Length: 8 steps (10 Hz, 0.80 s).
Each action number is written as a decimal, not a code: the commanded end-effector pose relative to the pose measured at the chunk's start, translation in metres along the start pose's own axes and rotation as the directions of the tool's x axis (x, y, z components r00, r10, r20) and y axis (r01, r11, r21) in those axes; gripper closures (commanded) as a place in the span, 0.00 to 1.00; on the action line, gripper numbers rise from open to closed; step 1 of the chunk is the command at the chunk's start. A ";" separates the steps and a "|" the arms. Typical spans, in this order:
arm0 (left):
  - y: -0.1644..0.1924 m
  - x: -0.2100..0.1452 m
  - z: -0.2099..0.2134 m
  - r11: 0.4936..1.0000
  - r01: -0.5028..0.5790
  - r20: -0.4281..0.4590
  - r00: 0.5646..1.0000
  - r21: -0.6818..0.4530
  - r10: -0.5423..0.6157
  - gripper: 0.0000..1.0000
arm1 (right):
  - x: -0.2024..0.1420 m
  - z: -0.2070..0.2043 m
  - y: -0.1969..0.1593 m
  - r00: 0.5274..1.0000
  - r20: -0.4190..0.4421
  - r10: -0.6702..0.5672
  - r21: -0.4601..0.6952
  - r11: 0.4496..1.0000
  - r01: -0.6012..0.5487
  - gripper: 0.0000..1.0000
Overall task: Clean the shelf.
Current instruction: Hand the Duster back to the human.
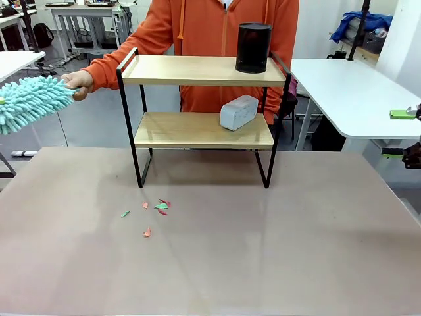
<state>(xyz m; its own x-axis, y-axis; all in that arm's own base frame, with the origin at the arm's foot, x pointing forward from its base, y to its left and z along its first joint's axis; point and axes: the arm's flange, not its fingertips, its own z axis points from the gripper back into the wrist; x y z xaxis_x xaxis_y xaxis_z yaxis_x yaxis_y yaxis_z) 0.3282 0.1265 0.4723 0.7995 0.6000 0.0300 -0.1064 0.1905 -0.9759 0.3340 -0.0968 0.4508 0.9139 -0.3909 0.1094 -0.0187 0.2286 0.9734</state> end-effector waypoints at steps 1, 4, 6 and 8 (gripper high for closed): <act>0.007 -0.011 -0.013 0.999 -0.027 -0.088 0.996 -0.025 0.024 0.00 | -0.002 0.002 0.002 1.000 -0.006 -0.015 -0.008 1.000 0.015 0.00; 0.030 -0.033 -0.084 0.991 -0.111 -0.300 0.950 -0.072 0.085 0.00 | -0.002 0.002 0.002 1.000 -0.006 -0.015 -0.008 1.000 0.015 0.00; 0.044 -0.049 -0.125 0.991 -0.114 -0.399 0.914 -0.071 0.076 0.00 | -0.002 0.002 0.002 1.000 -0.006 -0.015 -0.008 1.000 0.015 0.00; 0.048 -0.060 -0.142 0.988 -0.132 -0.465 0.881 -0.077 0.081 0.00 | -0.002 0.002 0.002 1.000 -0.006 -0.015 -0.008 1.000 0.015 0.00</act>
<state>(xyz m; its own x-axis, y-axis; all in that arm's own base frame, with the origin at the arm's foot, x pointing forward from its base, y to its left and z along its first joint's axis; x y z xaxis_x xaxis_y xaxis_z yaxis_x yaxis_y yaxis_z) 0.3717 -0.0104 0.3938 0.9648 0.2121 -0.1555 -0.1769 0.0859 -0.9805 0.3340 -0.0967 0.4507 0.9140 -0.3906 0.1092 -0.0184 0.2290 0.9733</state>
